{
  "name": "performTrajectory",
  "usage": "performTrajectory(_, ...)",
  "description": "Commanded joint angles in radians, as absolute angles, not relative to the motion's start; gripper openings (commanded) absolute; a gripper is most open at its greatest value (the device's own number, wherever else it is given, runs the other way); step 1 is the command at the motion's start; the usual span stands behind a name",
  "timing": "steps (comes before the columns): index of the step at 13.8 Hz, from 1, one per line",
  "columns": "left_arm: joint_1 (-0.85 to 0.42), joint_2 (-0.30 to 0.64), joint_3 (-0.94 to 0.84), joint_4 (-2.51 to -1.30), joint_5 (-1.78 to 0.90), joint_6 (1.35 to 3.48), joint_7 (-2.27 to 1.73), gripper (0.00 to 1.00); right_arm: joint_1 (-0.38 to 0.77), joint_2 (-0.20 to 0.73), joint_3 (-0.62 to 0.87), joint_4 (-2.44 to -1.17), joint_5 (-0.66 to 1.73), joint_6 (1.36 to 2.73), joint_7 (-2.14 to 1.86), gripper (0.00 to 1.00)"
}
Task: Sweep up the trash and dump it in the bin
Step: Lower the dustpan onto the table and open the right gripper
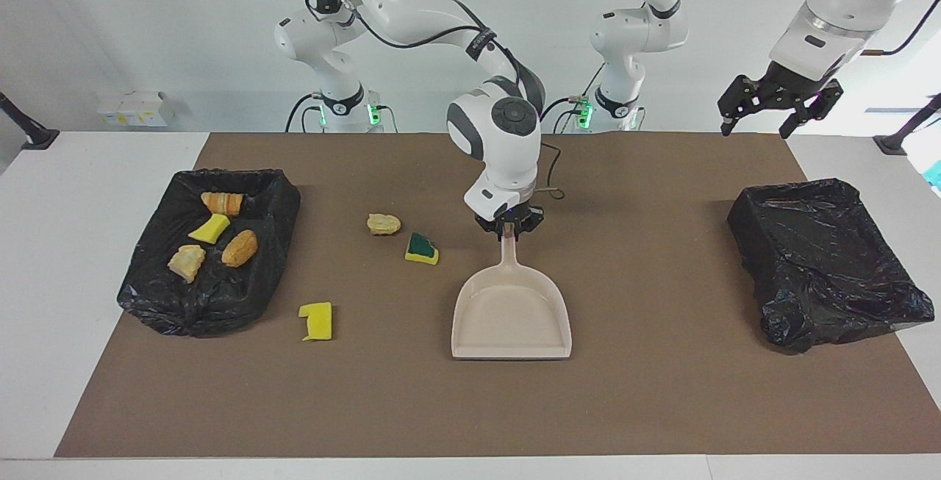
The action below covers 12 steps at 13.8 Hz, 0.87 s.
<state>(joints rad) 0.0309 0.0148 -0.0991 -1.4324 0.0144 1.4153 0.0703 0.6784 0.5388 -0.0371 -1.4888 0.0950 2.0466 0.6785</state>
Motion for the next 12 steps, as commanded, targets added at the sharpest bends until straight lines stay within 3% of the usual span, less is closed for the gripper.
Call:
performTrajectory(1,0.028,0.000,-0.095,-1.440,0.021,1.396,0.080,1.00,0.666,0.538,-0.037,-1.474,0.156,2.051,0.681,0.64)
performTrajectory(2,0.031,0.000,-0.095,-1.440,0.023,1.396,0.080,1.00,0.676,0.535,-0.037,-1.476,0.147,2.049,0.681,1.00)
performTrajectory(5,0.038,0.000,-0.092,-1.440,0.021,1.397,0.083,1.00,0.677,0.494,-0.034,-1.492,0.159,2.011,0.686,1.00)
performTrajectory(9,0.038,0.000,-0.091,-1.440,0.025,1.407,0.074,1.00,0.664,0.352,-0.035,-1.566,0.164,1.792,0.670,1.00)
performTrajectory(12,0.038,-0.006,-0.092,-1.447,0.025,1.394,0.072,1.00,0.684,0.188,-0.034,-1.744,0.164,1.775,0.672,1.00)
